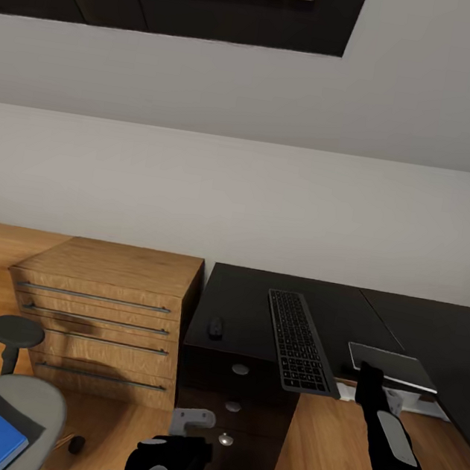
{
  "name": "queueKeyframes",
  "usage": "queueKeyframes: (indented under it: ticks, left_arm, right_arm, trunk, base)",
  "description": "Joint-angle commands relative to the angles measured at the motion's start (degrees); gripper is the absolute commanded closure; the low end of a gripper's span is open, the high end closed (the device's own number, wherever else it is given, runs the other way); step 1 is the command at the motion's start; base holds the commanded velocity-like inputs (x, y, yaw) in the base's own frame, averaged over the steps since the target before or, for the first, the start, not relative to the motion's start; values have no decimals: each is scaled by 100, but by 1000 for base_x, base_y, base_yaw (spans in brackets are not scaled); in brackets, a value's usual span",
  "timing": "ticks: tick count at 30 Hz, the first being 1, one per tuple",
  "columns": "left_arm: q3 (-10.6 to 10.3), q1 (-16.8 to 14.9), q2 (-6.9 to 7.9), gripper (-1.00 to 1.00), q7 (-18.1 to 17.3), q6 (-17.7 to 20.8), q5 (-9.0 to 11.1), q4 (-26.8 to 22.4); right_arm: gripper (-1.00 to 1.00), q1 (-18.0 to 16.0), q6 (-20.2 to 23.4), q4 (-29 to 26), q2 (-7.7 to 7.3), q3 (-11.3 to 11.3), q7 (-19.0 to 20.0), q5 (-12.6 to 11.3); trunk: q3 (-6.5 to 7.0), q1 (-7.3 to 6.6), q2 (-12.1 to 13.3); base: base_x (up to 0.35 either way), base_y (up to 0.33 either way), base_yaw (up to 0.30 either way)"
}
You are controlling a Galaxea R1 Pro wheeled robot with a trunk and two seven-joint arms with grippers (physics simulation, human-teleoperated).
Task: In the bedroom, organize the workspace by keeping the computer under the desk, ensuring the monitor is on the desk, placing the keyboard on the desk next to the monitor, placing the mouse on the desk next to the keyboard, moving the folder from the swivel chair onto the desk next to the mouse, stacking the notebook on top of the folder with the pen on top of the notebook, and positioning the swivel chair next to the desk.
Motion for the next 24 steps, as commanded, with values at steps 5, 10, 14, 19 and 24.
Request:
queueKeyframes:
  ticks: [5, 10, 14, 19, 24]
  left_arm:
    - [-43, -8, 4, -100, 43, -16, 29, -62]
    - [-51, -7, 3, -100, 46, -122, 29, -74]
    - [-45, -8, 10, -100, 50, -175, 29, -77]
    - [-44, -8, 12, -100, 50, -181, 29, -74]
    - [-38, -8, 12, -100, 50, -182, 29, -70]
  right_arm:
    - [100, -4, 18, 64, -4, 5, 24, -56]
    - [100, -4, 19, 80, -5, 9, 24, -4]
    - [100, -4, 23, 85, 1, 10, 22, 122]
    - [100, -4, 24, 85, -1, 10, 23, 141]
    - [100, -4, 26, 86, -4, 8, 28, 145]
  trunk:
    - [-60, 65, -124]
    - [-150, 175, -324]
    - [-222, 263, -485]
    - [-311, 373, -685]
    - [-401, 483, -886]
  base:
    - [-3, -2, 0]
    - [0, 0, 0]
    - [0, 0, 0]
    - [0, 0, 0]
    - [0, 0, 0]
